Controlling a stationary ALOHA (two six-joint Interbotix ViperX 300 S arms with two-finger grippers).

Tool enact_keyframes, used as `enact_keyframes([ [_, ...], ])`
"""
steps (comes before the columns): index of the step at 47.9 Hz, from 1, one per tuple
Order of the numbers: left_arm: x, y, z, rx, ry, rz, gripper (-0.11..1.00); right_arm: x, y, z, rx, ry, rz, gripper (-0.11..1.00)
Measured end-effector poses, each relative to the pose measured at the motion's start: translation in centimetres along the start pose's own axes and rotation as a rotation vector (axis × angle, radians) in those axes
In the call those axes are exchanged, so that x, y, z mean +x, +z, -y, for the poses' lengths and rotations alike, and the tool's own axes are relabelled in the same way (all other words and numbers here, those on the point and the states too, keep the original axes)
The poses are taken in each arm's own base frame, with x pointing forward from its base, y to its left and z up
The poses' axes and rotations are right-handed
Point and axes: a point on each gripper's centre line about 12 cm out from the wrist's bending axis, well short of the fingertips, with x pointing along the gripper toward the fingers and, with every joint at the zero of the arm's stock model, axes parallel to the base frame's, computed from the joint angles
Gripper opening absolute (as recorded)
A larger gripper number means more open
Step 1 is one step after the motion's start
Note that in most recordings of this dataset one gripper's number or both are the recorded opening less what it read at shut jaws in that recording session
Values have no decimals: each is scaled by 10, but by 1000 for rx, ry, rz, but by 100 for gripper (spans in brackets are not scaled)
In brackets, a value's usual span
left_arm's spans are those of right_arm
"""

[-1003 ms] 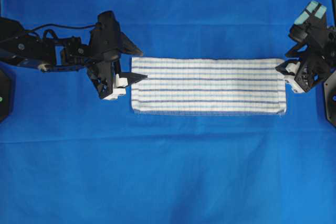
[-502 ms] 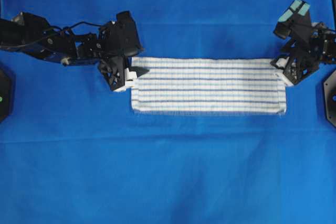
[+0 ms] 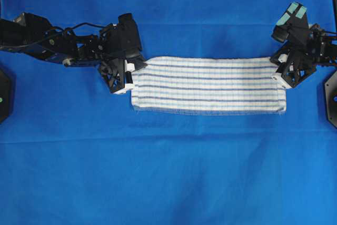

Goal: Fold the blue towel.
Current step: 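Grasp the left and right ends of the folded strip with both grippers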

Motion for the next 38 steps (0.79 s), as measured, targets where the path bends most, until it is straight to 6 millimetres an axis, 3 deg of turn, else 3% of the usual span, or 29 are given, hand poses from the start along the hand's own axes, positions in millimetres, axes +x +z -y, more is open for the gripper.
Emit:
enact_keyframes([
  [24,-4,6,0,-4,-1,-34,3,-6,2,0,13,-2,12,3],
  [38,-42,41,-1,5,-5,-29,3,-48,28,-1,5,-12,130,3],
])
